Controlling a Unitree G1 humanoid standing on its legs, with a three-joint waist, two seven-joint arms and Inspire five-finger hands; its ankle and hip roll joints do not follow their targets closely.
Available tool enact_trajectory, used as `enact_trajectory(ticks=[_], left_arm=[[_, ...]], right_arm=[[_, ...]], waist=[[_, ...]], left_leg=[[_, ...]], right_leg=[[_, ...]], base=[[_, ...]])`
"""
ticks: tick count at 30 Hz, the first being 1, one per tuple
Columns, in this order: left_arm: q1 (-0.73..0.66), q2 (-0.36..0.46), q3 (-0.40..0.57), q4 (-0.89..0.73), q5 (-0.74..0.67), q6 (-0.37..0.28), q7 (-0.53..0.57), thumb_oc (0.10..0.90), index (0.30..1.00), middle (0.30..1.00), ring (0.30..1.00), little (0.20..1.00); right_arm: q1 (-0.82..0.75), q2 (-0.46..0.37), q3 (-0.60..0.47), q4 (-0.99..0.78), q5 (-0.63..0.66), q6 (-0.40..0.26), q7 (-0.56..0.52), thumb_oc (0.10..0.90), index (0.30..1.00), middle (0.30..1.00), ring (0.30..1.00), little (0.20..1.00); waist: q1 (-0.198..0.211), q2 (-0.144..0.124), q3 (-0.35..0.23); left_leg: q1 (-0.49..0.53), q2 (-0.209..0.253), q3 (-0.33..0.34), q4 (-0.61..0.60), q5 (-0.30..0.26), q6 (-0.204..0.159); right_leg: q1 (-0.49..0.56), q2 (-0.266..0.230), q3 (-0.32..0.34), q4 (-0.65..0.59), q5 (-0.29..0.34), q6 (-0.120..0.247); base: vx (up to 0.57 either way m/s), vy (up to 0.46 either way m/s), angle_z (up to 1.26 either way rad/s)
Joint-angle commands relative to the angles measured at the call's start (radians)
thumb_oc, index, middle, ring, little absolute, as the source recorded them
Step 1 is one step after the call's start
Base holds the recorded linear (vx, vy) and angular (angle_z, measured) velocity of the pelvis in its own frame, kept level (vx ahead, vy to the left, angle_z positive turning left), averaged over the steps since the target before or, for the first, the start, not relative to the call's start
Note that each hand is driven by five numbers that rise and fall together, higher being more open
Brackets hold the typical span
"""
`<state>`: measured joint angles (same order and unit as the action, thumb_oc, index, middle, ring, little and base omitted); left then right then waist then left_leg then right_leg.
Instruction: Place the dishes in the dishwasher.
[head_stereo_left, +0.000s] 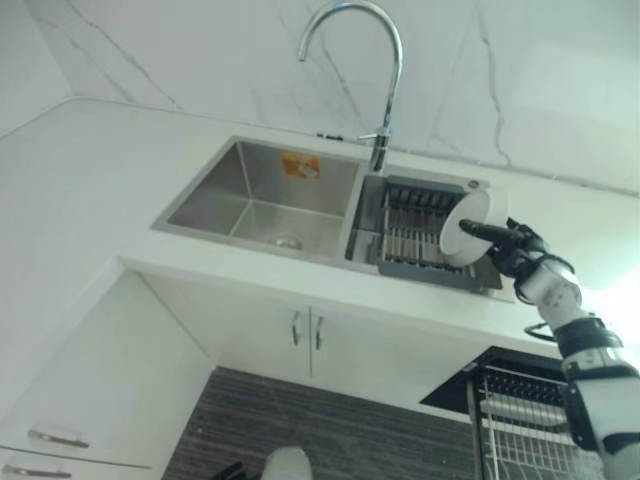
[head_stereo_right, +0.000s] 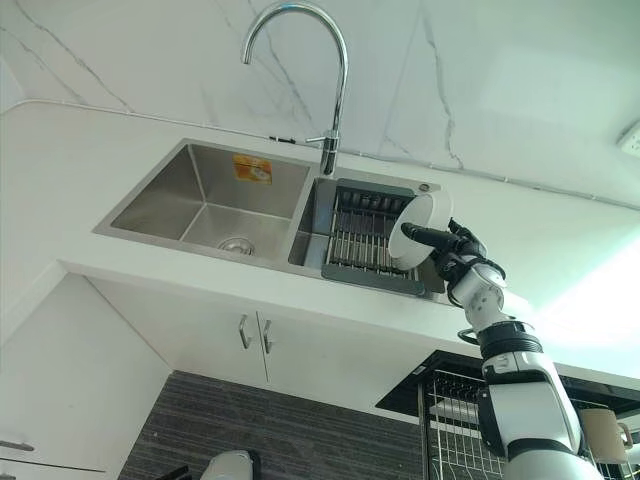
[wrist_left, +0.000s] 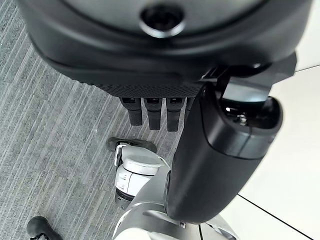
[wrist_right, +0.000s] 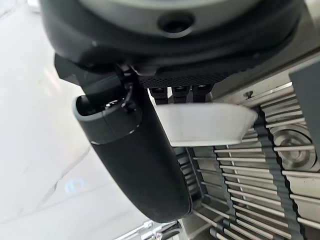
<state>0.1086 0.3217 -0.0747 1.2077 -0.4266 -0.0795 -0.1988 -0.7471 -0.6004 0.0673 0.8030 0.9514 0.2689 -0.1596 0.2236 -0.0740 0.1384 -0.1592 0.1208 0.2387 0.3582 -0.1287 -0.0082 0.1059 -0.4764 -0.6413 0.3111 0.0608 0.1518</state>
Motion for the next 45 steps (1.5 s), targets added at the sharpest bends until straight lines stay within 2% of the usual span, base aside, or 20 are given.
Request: enact_trajectory(ticks=[1, 4, 9, 11, 12, 25, 32, 38, 45], left_arm=[[-0.006, 0.009, -0.059, -0.032, 0.013, -0.012, 0.005, 0.800, 0.900, 0.900, 0.900, 0.900], [-0.013, 0.011, -0.059, -0.045, -0.027, -0.010, 0.022, 0.800, 0.900, 0.900, 0.900, 0.900], [-0.015, 0.017, -0.043, -0.055, -0.006, 0.004, 0.013, 0.800, 0.900, 0.900, 0.900, 0.900], [-0.009, 0.013, -0.055, -0.051, -0.011, 0.001, 0.018, 0.800, 0.900, 0.900, 0.900, 0.900], [-0.005, 0.010, -0.057, -0.045, -0.011, -0.005, 0.017, 0.800, 0.900, 0.900, 0.900, 0.900], [-0.006, 0.004, -0.065, -0.028, -0.013, -0.007, 0.023, 0.800, 0.900, 0.900, 0.900, 0.900], [-0.005, 0.002, -0.072, -0.022, -0.017, -0.011, 0.027, 0.800, 0.900, 0.900, 0.900, 0.900], [-0.002, -0.002, -0.081, -0.026, -0.022, -0.011, 0.032, 0.800, 0.900, 0.900, 0.900, 0.900], [0.017, -0.004, -0.069, -0.035, -0.018, -0.024, 0.025, 0.800, 0.900, 0.900, 0.900, 0.900]], right_arm=[[-0.160, -0.085, 0.006, -0.034, 0.018, -0.061, 0.020, 0.800, 0.900, 0.900, 0.900, 0.900], [-0.164, -0.084, 0.008, -0.034, 0.024, -0.051, 0.025, 0.800, 0.900, 0.900, 0.900, 0.900], [-0.165, -0.076, 0.012, -0.043, 0.022, -0.056, 0.011, 0.800, 0.900, 0.900, 0.900, 0.900], [-0.175, -0.078, 0.015, -0.036, 0.016, -0.073, 0.003, 0.425, 0.338, 0.338, 0.338, 0.338], [-0.178, -0.077, 0.017, -0.031, 0.014, -0.083, -0.006, 0.400, 0.300, 0.300, 0.300, 0.300], [-0.199, -0.084, -0.011, -0.007, 0.007, -0.167, -0.142, 0.400, 0.300, 0.300, 0.300, 0.300], [-0.228, -0.098, -0.006, 0.026, -0.009, -0.224, -0.164, 0.400, 0.300, 0.300, 0.300, 0.300], [-0.219, -0.099, -0.007, -0.065, -0.021, -0.291, -0.161, 0.400, 0.300, 0.300, 0.300, 0.300], [-0.158, -0.094, -0.042, -0.307, -0.051, -0.379, -0.182, 0.400, 0.300, 0.300, 0.300, 0.300]], waist=[[0.013, 0.027, -0.045], [0.012, 0.028, -0.042], [0.013, 0.027, -0.042], [0.015, 0.028, -0.041], [0.017, 0.027, -0.041], [0.025, 0.031, -0.044], [0.029, 0.033, -0.047], [0.019, 0.032, -0.046], [-0.006, 0.033, -0.043]], left_leg=[[0.155, 0.037, 0.093, -0.058, -0.131, -0.038], [0.156, 0.041, 0.097, -0.058, -0.129, -0.042], [0.154, 0.042, 0.097, -0.058, -0.127, -0.043], [0.155, 0.045, 0.099, -0.058, -0.125, -0.044], [0.155, 0.045, 0.099, -0.058, -0.124, -0.045], [0.152, 0.043, 0.090, -0.058, -0.125, -0.046], [0.154, 0.044, 0.088, -0.058, -0.124, -0.049], [0.154, 0.046, 0.092, -0.058, -0.123, -0.050], [0.160, 0.055, 0.108, -0.058, -0.123, -0.050]], right_leg=[[-0.079, 0.082, 0.000, -0.011, -0.080, 0.044], [-0.079, 0.079, -0.005, -0.011, -0.080, 0.044], [-0.081, 0.078, -0.004, -0.011, -0.081, 0.046], [-0.079, 0.082, -0.005, -0.011, -0.088, 0.042], [-0.078, 0.082, -0.005, -0.011, -0.090, 0.042], [-0.075, 0.076, -0.011, -0.011, -0.084, 0.044], [-0.072, 0.081, -0.009, -0.011, -0.096, 0.040], [-0.076, 0.082, -0.006, -0.011, -0.092, 0.042], [-0.082, 0.082, 0.002, -0.011, -0.087, 0.044]], base=[[0.00, 0.000, 0.00], [-0.01, 0.004, -0.06], [0.00, 0.001, -0.09], [0.00, -0.001, -0.04], [0.00, 0.000, 0.00], [0.00, 0.001, 0.00], [0.00, 0.000, 0.00], [0.00, 0.000, 0.00], [-0.01, -0.009, -0.07]])
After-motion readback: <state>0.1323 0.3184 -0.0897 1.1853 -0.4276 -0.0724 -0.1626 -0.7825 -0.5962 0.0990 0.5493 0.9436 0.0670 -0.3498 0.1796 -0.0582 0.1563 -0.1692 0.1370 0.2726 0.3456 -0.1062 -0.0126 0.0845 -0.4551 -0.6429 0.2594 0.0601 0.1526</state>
